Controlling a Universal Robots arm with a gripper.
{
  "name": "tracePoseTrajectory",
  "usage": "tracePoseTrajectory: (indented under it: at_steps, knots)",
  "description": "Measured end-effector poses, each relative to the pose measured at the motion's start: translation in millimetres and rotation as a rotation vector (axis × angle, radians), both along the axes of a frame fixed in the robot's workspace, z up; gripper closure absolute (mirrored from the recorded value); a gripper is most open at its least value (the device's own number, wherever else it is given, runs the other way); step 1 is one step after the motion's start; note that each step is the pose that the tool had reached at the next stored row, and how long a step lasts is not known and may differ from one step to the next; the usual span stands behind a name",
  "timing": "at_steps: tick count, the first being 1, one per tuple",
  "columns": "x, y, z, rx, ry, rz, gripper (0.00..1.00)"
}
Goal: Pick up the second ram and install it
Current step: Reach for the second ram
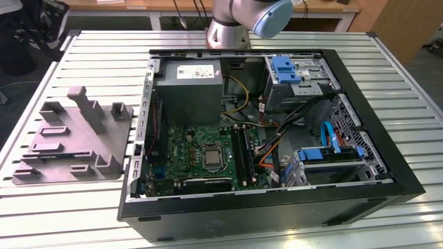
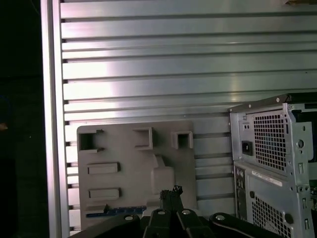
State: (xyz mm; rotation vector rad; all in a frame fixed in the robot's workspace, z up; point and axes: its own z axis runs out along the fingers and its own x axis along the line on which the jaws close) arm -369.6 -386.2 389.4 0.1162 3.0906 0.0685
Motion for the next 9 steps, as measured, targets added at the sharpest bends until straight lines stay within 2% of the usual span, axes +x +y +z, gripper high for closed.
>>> tracePoseTrajectory:
  at_steps: [9]
  knots:
    - [-33.6,1.7,-1.1,0.0,0.0,0.0,0.9]
